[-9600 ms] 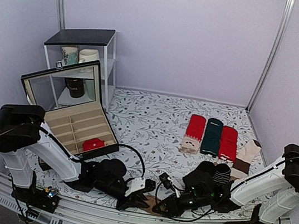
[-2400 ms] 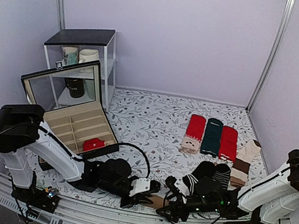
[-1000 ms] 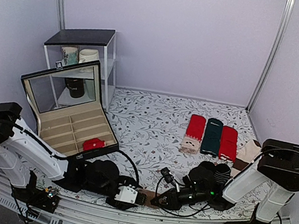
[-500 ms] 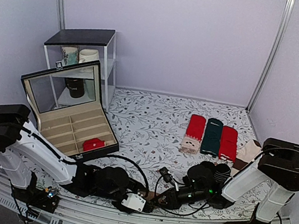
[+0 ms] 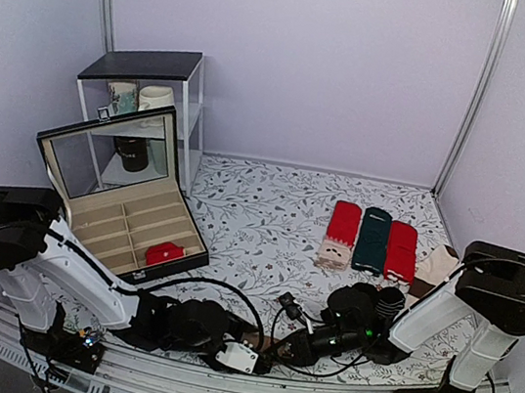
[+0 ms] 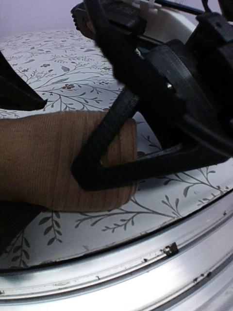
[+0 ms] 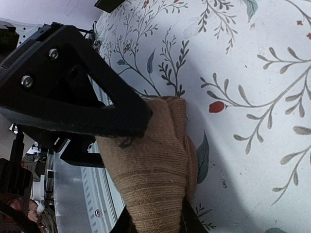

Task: Roll the socks
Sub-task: Pick up a pair of socks from the corner of the board, then place a pair of socks in the storage box.

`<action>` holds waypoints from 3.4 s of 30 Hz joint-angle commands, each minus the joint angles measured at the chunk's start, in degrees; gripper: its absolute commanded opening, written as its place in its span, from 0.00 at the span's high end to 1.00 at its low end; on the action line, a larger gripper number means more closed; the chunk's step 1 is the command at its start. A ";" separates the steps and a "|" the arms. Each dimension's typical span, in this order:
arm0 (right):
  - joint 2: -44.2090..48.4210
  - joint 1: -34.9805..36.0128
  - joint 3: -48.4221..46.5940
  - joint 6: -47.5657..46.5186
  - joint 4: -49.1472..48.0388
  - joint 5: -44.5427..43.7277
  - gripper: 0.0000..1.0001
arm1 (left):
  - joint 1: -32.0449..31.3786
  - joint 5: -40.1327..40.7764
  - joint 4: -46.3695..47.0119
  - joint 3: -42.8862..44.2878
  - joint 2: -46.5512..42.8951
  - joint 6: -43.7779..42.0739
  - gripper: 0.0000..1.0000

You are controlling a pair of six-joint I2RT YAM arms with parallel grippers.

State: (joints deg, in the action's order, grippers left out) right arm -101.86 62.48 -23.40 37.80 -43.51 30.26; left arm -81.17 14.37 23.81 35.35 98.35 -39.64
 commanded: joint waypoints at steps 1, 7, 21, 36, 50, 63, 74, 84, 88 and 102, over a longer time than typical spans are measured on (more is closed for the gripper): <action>-2.93 0.28 2.68 1.22 18.43 -1.13 0.92 | -2.17 2.85 1.96 -2.36 -0.75 -1.33 0.37; -3.34 0.19 2.12 1.22 18.85 -0.46 0.92 | -2.98 3.46 3.15 -2.08 0.33 -1.93 0.41; -3.37 0.19 2.43 1.00 19.07 0.12 0.92 | -2.71 2.17 4.64 -1.83 5.08 1.17 0.68; -2.98 0.19 2.13 0.89 19.57 0.15 0.92 | -2.23 -2.66 3.39 -1.03 7.48 5.01 1.00; -2.24 0.19 2.30 0.80 20.21 -0.20 0.92 | 2.80 -17.73 0.99 -2.49 -0.61 16.26 0.69; -1.78 0.11 1.78 0.69 20.67 -1.19 0.87 | 3.70 -18.23 -1.42 0.88 4.84 16.62 1.00; 18.05 0.08 0.72 -1.27 31.40 -11.39 0.45 | 5.88 -12.96 2.46 -1.35 4.05 20.26 1.00; 49.80 -0.14 -0.55 -3.81 56.26 -24.95 0.36 | 8.54 -7.07 -8.47 2.59 -3.22 28.32 1.00; 56.24 -0.49 -0.44 -3.40 61.19 -27.26 0.35 | 10.58 -4.89 -16.55 6.64 -6.93 31.18 1.00; 57.15 -0.53 -1.85 -4.14 59.96 -26.19 0.35 | 24.70 4.35 -31.85 12.59 -21.06 36.90 1.00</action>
State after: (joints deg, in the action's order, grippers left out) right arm -44.71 62.17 -23.68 34.63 16.73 4.69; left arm -61.34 14.11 -2.96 46.59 81.38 -4.19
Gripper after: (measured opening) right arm 0.647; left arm 0.110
